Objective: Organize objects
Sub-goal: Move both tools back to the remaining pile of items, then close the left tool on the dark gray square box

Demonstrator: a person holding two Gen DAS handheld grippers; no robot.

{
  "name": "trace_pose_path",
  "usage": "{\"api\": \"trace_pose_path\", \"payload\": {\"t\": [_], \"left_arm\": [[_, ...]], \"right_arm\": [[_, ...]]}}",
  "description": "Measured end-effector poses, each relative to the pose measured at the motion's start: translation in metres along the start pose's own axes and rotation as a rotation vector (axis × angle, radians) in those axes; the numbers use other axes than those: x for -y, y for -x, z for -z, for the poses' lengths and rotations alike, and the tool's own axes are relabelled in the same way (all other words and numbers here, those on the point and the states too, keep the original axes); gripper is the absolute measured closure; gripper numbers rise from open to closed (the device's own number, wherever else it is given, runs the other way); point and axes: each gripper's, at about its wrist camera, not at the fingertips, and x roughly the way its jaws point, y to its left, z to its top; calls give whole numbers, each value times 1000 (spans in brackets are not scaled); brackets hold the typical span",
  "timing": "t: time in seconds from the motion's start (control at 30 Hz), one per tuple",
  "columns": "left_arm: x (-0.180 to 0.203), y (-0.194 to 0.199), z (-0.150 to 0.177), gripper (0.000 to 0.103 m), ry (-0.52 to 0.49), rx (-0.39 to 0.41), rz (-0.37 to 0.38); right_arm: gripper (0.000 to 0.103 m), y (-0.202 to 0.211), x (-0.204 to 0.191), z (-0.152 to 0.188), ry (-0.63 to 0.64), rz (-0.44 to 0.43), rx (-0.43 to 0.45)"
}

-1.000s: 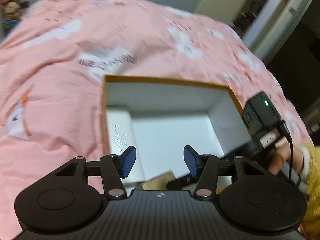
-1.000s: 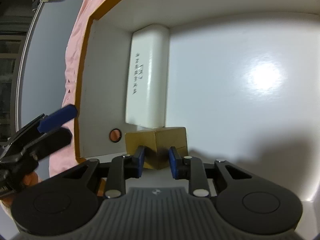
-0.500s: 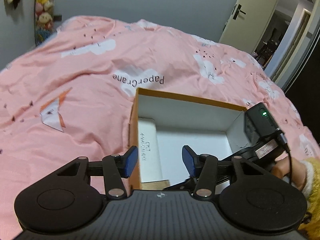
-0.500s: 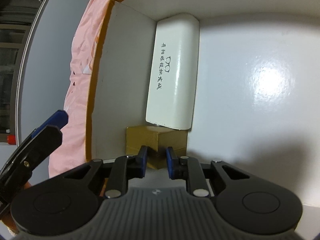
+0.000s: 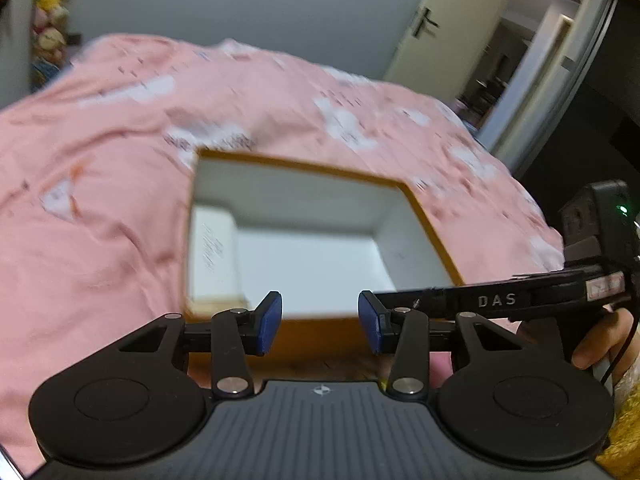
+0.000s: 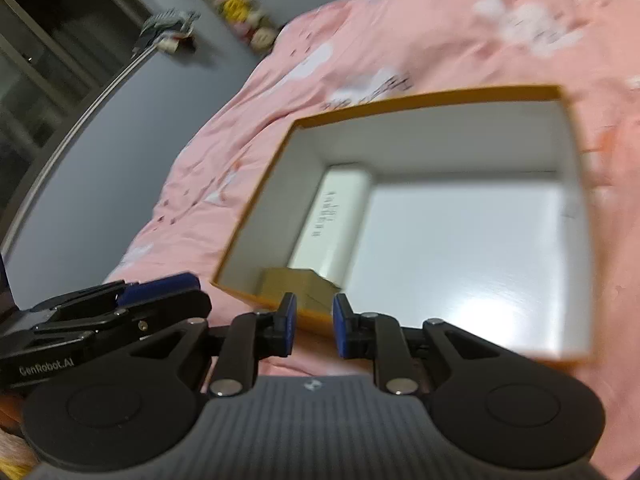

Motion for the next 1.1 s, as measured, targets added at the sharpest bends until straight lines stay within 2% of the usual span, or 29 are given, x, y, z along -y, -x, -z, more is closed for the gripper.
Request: {"api": "trace_pose_path", "payload": {"t": [0.23, 0.37, 0.47, 0.63, 0.77, 0.97, 1.1], "left_arm": [[18, -10, 41, 52, -9, -118, 120], [27, -15, 62, 47, -19, -170, 117], [28, -13, 73, 42, -4, -177, 119], [24, -15, 84, 37, 40, -197, 119], [23, -27, 88, 37, 65, -243, 113], [28, -39, 96, 36, 54, -294, 115], [27, -41, 96, 35, 57, -298, 119]], "right_arm": [[79, 52, 20, 66, -43, 143, 114], [79, 67, 31, 96, -92, 196, 105], [74, 68, 35, 113, -128, 219, 100], [73, 67, 35, 131, -103, 297, 80], [67, 63, 31, 141, -80, 271, 54], [67, 52, 30, 144, -52, 288, 26], [66, 48, 33, 143, -51, 298, 9]]}}
